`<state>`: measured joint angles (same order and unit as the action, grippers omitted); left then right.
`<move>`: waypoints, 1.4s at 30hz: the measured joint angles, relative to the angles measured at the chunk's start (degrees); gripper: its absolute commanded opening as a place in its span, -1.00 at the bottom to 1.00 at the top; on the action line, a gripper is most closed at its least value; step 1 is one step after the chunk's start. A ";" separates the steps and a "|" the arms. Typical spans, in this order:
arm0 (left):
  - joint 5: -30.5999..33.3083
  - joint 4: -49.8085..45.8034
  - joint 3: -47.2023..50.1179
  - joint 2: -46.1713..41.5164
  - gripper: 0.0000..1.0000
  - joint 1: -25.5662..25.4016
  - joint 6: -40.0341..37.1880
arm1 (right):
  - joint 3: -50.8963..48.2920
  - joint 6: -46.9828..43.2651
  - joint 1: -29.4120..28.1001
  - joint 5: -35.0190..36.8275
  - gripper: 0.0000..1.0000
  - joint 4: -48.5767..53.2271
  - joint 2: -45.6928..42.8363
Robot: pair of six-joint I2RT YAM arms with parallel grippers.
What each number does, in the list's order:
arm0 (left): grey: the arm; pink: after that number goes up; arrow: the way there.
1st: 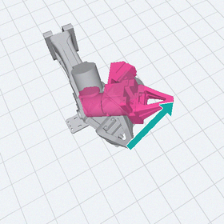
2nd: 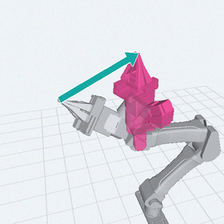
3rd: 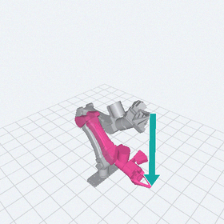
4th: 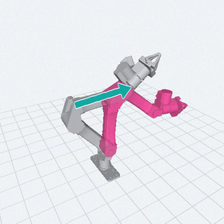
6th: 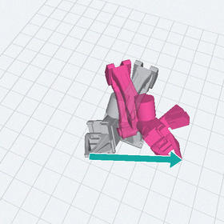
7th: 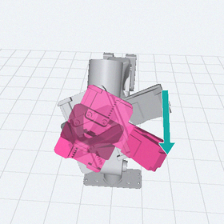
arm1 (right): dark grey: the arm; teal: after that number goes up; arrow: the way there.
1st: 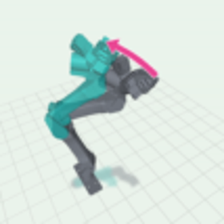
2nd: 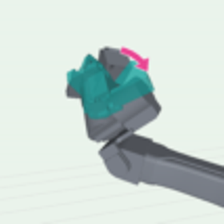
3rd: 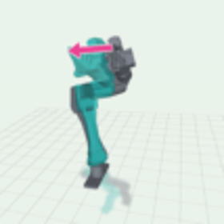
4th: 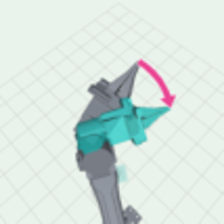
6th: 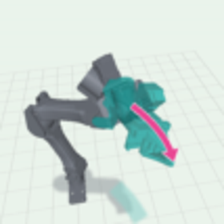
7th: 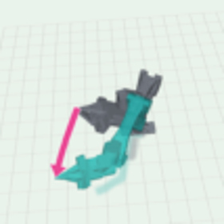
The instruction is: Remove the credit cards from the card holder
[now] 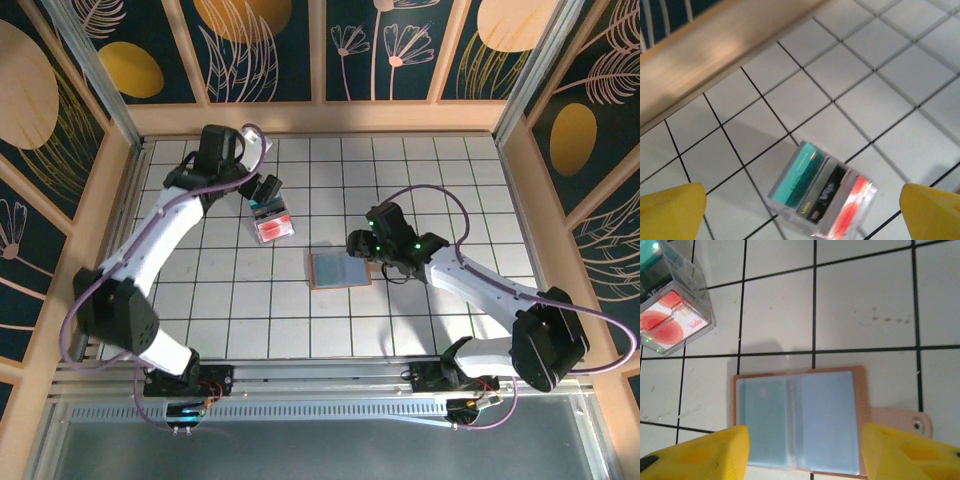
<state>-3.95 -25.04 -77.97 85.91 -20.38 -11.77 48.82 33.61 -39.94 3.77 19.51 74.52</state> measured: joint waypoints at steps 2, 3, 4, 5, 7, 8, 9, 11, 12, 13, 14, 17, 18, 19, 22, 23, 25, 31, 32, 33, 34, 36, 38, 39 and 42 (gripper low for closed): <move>2.25 5.40 7.48 -5.20 0.98 -0.92 7.02 | 0.13 0.04 -2.12 0.46 0.05 0.22 1.18; 3.41 7.87 11.67 -7.82 0.98 -0.94 10.45 | 0.57 0.02 -3.72 0.96 0.03 0.70 2.23; 4.76 10.14 16.13 -10.58 0.98 -0.87 13.94 | 1.29 0.00 -5.44 1.55 0.02 1.31 3.58; 6.16 11.89 20.15 -13.11 0.98 -0.83 17.05 | 2.03 -0.07 -6.88 2.05 0.02 1.75 4.85; 8.90 14.64 28.52 -18.84 0.98 -0.55 23.56 | 4.52 -0.11 -10.29 3.65 0.03 3.02 8.41; 9.84 15.43 31.36 -21.14 0.97 -0.52 26.03 | 5.64 -0.11 -11.56 4.15 0.04 3.45 10.05; 10.84 16.04 33.99 -23.52 0.98 -0.52 28.50 | 7.15 -0.15 -13.03 4.98 0.06 4.04 12.17; 12.72 17.16 37.59 -27.52 0.98 -0.52 32.65 | 10.08 -0.28 -15.34 6.51 0.08 5.18 16.26; 13.66 17.86 38.75 -29.11 0.97 -0.52 34.45 | 11.72 -0.28 -16.39 7.41 0.08 5.86 18.64; 14.43 18.64 39.63 -30.45 0.97 -0.52 36.00 | 13.20 -0.28 -17.22 8.15 0.08 6.49 20.79; 15.04 19.43 40.28 -31.45 0.97 -0.52 37.20 | 14.29 -0.28 -17.81 8.70 0.09 6.93 22.49; 16.48 21.57 41.72 -33.31 0.97 -0.52 40.13 | 16.48 -0.31 -18.69 9.90 0.13 8.09 26.60; 16.79 22.25 42.01 -33.51 0.98 -0.52 40.94 | 16.74 -0.31 -18.69 10.16 0.14 8.26 27.41; 17.11 22.53 42.12 -33.51 0.97 -0.52 41.62 | 16.92 -0.35 -18.67 10.32 0.15 8.48 27.98; 18.05 23.08 42.21 -33.33 0.98 -0.52 42.86 | 17.18 -0.31 -18.51 10.78 0.16 9.25 28.74; 18.23 23.23 42.21 -33.24 0.98 -0.52 43.08 | 17.18 -0.28 -18.38 10.80 0.16 9.44 28.76; 18.45 23.47 42.21 -32.96 0.97 -0.52 43.58 | 17.18 -0.28 -18.05 10.78 0.16 9.46 28.76; 19.06 23.58 42.21 -32.37 0.98 -0.52 44.48 | 16.57 -0.28 -16.37 10.08 0.16 9.14 28.76; 19.06 23.58 42.21 -32.30 0.98 -0.52 44.54 | 16.35 -0.28 -16.22 10.01 0.16 8.94 28.76; 19.06 23.58 42.21 -32.24 0.98 -0.52 44.65 | 16.11 -0.28 -16.02 9.79 0.15 8.81 28.76; 19.06 23.56 42.21 -32.15 0.98 -0.52 44.65 | 15.89 -0.28 -15.91 9.64 0.15 8.63 28.79; 19.08 23.56 42.21 -32.00 0.98 -0.52 44.68 | 15.45 -0.31 -15.87 9.18 0.15 8.20 28.83; 19.08 23.56 42.21 -31.85 0.98 -0.52 44.68 | 15.13 -0.28 -15.87 8.41 0.15 7.67 28.83; 19.06 23.56 42.21 -31.80 0.98 -0.52 44.70 | 15.02 -0.28 -15.87 8.11 0.16 7.48 28.85; 19.04 23.56 42.21 -31.65 0.98 -0.52 44.87 | 14.99 -0.28 -15.87 7.48 0.20 6.97 28.85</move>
<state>15.09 -1.48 -35.77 54.26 -20.91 33.10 63.81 33.32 -55.81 11.25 26.48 103.37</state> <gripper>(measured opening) 0.988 0.586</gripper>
